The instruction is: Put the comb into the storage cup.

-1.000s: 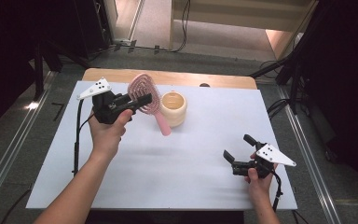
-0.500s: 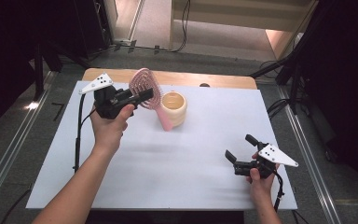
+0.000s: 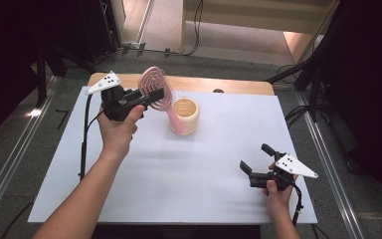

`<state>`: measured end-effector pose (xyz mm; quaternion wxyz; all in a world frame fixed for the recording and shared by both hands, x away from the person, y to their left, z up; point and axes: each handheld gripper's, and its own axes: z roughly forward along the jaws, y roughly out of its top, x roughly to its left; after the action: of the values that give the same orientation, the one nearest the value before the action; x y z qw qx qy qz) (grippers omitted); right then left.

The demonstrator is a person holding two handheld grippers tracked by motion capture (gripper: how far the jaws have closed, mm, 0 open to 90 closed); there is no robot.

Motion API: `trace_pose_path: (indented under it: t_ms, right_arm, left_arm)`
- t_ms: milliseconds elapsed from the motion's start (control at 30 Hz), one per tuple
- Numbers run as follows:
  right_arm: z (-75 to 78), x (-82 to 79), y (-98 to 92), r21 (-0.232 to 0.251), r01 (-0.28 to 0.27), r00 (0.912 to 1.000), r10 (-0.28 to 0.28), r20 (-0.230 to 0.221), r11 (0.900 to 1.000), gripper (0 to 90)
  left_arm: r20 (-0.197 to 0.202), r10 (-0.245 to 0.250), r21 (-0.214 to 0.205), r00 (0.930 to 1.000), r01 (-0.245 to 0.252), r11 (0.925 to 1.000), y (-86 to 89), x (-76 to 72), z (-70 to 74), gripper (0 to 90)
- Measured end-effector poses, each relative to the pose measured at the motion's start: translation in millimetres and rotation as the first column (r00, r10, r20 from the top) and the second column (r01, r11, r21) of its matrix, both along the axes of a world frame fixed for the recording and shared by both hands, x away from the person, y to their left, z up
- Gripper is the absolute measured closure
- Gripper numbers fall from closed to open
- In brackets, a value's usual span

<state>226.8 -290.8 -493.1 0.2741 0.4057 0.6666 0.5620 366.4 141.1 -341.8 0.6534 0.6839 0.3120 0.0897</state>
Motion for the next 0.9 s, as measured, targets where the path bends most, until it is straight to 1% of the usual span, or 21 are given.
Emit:
trace_pose_path:
  t_ms: [167,433,500,700,767,800,900]
  right_arm:
    - [0.0,-0.1,0.7,-0.004,-0.005,1.0000,0.005,-0.002,1.0000,0.0]
    - [-0.9,0.2,0.6,-0.001,-0.005,1.0000,0.005,-0.005,1.0000,0.0]
    - [-0.7,0.1,1.3,-0.005,-0.007,1.0000,0.007,-0.003,1.0000,0.0]
    - [0.1,-0.8,0.7,-0.010,-0.004,1.0000,0.004,0.000,0.9999,0.0]
    - [0.0,-0.7,0.1,-0.004,-0.002,1.0000,0.002,-0.001,1.0000,0.0]
    - [0.0,-0.8,-0.3,-0.003,0.001,1.0000,-0.001,-0.001,1.0000,0.0]
    - [0.1,-1.0,-0.7,-0.002,0.001,1.0000,-0.001,-0.001,1.0000,0.0]
  left_arm:
    - [-0.002,0.008,-0.008,1.0000,-0.008,0.9999,1.4,4.2,0.3,65.5]
    - [0.001,0.019,-0.008,0.9998,-0.019,0.9998,2.7,11.6,2.4,65.4]
    - [0.000,0.025,-0.008,0.9997,-0.025,0.9997,2.0,13.5,3.5,65.5]
    - [0.008,0.022,-0.013,0.9997,-0.021,0.9997,-1.7,18.3,7.8,65.5]
    - [0.010,0.021,-0.012,0.9997,-0.021,0.9997,-2.7,20.0,8.9,65.5]
    - [0.011,0.023,-0.021,0.9997,-0.022,0.9995,-3.4,20.6,9.3,65.5]
    - [0.012,0.030,-0.026,0.9995,-0.029,0.9992,-4.2,22.4,9.9,65.5]
